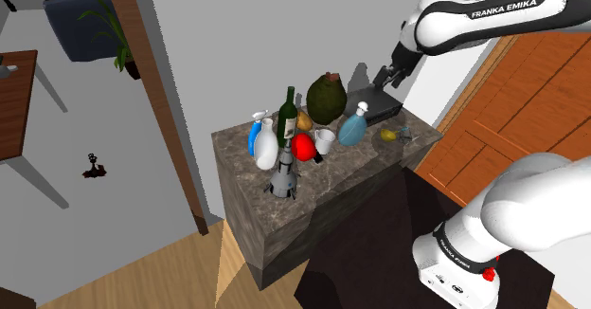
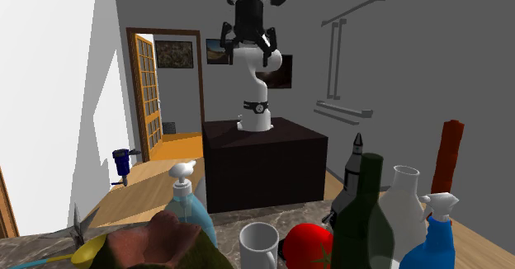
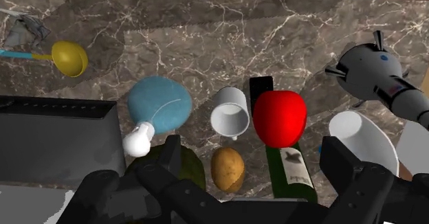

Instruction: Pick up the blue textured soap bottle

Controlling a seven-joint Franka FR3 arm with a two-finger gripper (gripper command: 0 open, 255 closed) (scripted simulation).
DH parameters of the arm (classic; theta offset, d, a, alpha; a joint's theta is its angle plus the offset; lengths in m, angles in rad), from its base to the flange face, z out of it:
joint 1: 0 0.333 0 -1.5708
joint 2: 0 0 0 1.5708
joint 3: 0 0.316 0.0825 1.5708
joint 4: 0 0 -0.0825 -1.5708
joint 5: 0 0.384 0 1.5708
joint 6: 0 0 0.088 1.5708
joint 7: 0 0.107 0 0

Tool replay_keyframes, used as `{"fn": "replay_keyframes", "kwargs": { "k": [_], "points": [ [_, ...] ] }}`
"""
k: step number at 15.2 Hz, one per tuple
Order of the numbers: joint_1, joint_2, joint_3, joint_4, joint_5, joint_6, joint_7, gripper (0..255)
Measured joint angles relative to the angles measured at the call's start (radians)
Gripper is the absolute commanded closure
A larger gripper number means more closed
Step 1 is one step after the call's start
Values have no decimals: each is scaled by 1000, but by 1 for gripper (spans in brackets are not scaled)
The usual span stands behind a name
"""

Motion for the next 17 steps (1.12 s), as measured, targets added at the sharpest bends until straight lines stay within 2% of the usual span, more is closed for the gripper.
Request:
{"fn": "replay_keyframes", "kwargs": {
  "k": [5,9,11,13,15,17],
  "points": [
    [5,168,-75,34,34,161,-79,0],
    [18,328,-139,75,117,294,-183,0],
    [22,407,-161,108,184,343,-250,0],
    [17,506,-174,163,282,386,-343,0],
    [5,595,-159,206,375,426,-411,0],
    [-31,676,-134,254,465,457,-491,0]
  ]
}}
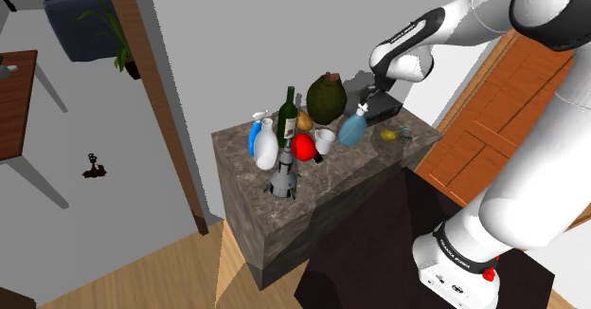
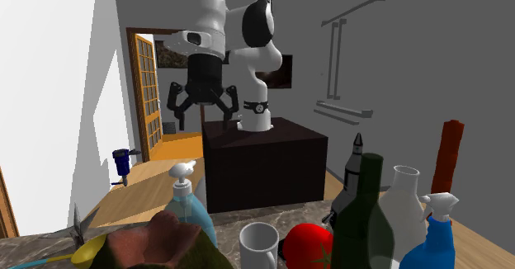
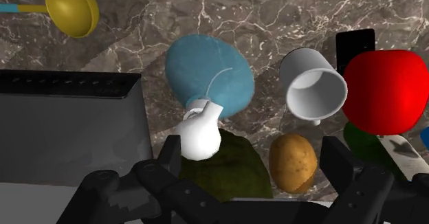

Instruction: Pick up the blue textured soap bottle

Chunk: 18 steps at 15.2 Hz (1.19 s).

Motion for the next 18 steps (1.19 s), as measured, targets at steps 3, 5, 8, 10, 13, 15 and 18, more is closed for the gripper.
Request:
{"fn": "replay_keyframes", "kwargs": {
  "k": [3,5,8,10,13,15,18],
  "points": [
    [-67,121,51,101,106,20,-92,0],
    [-121,197,90,160,166,39,-153,0],
    [-149,248,116,198,197,55,-180,0],
    [-162,272,132,206,214,70,-194,0],
    [-186,305,159,213,240,98,-221,0],
    [-192,318,168,217,249,109,-228,255],
    [-193,322,171,220,251,111,-229,255]
  ]
}}
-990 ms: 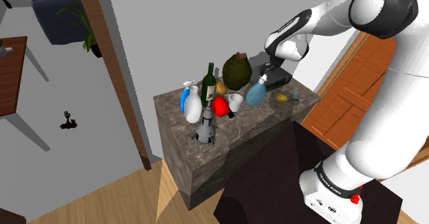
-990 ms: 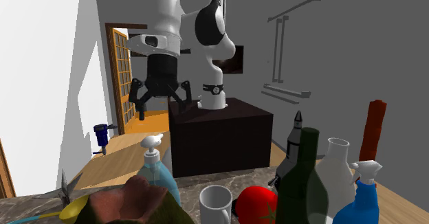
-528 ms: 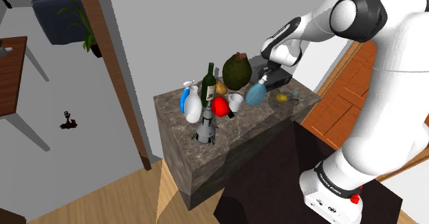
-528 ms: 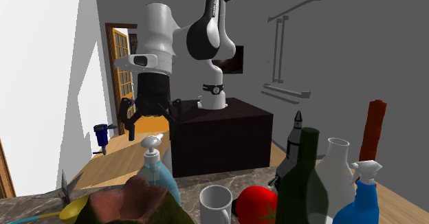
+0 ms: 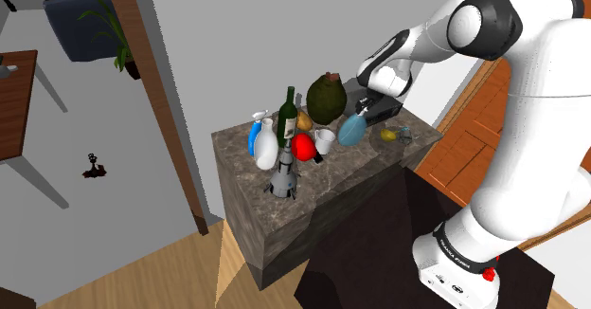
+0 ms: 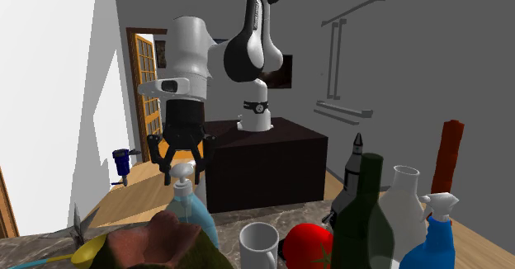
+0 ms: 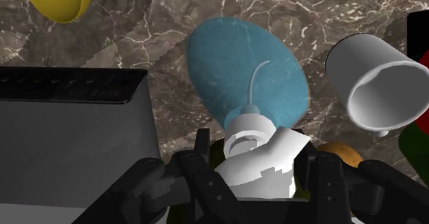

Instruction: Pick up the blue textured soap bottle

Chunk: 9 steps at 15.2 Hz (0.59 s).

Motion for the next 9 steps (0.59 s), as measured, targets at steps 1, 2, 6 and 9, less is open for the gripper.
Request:
{"fn": "replay_keyframes", "kwargs": {
  "k": [1,2,6,9],
  "points": [
    [0,0,0,1,0,0,0,255],
    [0,1,0,1,0,0,0,255],
    [0,1,0,1,0,0,0,255],
    [7,-15,-11,-6,-9,-11,7,255]
  ]
}}
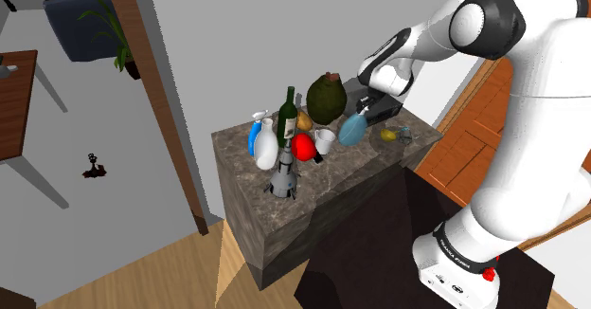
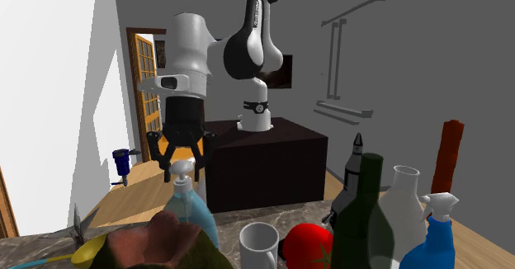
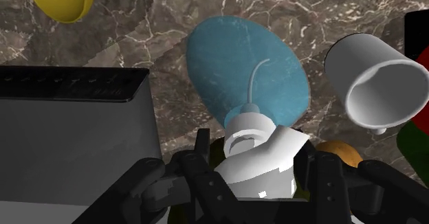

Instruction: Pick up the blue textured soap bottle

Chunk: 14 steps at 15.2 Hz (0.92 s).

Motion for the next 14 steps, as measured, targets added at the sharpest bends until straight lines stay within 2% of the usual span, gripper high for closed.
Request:
{"fn": "replay_keyframes", "kwargs": {
  "k": [14],
  "points": [
    [76,-139,-102,-16,-114,-124,97,255]
  ]
}}
